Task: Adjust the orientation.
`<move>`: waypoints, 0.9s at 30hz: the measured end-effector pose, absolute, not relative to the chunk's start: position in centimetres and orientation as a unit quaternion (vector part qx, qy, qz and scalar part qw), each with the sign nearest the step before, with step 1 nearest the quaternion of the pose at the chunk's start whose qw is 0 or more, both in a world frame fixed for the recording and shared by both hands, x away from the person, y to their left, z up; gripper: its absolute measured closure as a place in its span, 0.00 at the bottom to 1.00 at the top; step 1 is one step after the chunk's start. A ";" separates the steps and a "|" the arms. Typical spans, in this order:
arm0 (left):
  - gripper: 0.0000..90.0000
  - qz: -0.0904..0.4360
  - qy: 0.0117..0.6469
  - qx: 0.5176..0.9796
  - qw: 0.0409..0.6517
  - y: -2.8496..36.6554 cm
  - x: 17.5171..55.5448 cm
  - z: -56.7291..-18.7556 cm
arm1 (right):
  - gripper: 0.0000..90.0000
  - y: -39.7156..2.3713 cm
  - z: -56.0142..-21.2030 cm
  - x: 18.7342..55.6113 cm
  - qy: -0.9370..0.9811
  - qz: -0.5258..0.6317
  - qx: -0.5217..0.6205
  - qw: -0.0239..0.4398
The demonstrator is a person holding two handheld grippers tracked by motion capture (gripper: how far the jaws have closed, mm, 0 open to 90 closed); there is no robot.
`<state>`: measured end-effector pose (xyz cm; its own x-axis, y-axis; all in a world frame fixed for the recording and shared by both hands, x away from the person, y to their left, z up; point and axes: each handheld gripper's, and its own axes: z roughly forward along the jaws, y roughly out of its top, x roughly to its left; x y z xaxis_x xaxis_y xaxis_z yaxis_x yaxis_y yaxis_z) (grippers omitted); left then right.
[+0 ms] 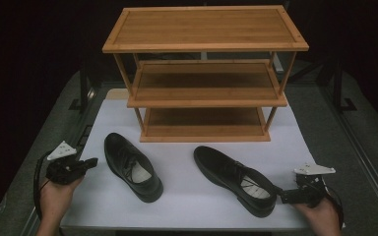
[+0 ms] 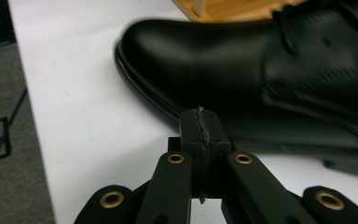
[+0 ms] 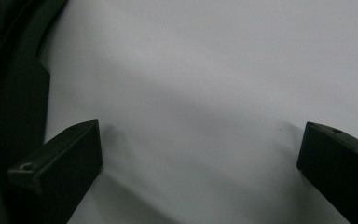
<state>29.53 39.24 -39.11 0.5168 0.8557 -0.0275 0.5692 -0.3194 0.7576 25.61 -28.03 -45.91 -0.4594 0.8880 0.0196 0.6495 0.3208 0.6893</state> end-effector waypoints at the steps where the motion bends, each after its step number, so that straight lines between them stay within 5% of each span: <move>1: 1.00 0.198 0.453 0.788 0.369 39.3 30.0 -39.0 | 0.00 -28.0 -45.9 25.6 0.791 0.322 0.486 0.185; 27: 1.00 0.234 0.463 0.788 0.331 38.6 40.0 -38.4 | 0.00 -28.0 -45.9 25.6 0.791 0.323 0.485 0.185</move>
